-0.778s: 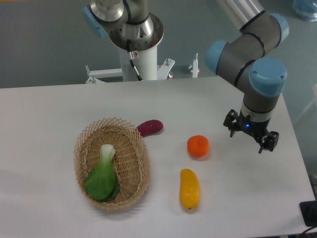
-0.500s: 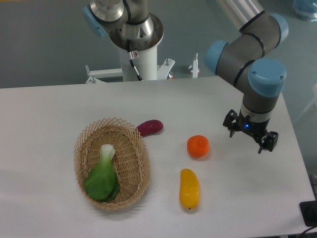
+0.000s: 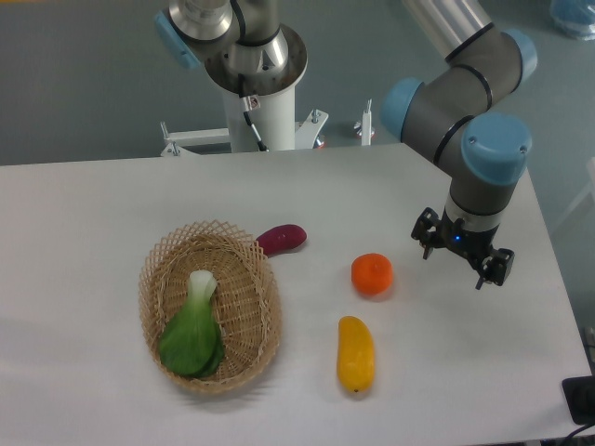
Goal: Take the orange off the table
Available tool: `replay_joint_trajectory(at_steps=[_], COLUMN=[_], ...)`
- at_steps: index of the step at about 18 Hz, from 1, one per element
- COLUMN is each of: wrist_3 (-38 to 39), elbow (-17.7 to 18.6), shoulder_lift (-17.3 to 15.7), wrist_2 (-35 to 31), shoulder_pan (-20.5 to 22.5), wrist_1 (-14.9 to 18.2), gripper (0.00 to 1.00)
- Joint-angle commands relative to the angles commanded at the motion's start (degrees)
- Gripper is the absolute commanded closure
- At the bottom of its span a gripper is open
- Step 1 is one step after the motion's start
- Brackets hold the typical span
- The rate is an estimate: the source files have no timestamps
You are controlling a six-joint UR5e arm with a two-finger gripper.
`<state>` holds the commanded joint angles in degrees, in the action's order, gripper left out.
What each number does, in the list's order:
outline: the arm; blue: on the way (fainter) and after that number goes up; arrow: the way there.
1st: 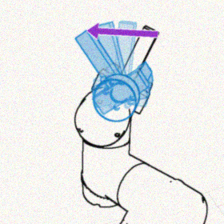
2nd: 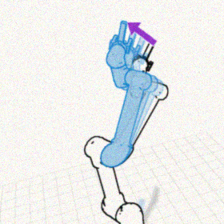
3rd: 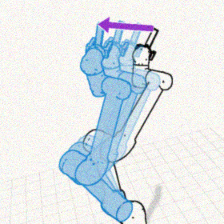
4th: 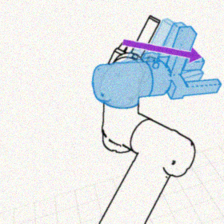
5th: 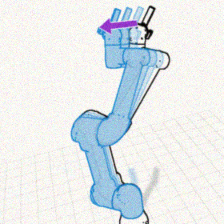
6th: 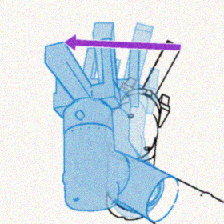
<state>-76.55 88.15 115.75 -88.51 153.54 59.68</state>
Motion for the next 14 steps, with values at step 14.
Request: replay_joint_trajectory(at_steps=[14], wrist_3=[1.6], elbow=[8.6], shoulder_lift=[-2.5], wrist_2=[-0.1], shoulder_pan=[-4.3], wrist_1=[-0.2], gripper=[0.00])
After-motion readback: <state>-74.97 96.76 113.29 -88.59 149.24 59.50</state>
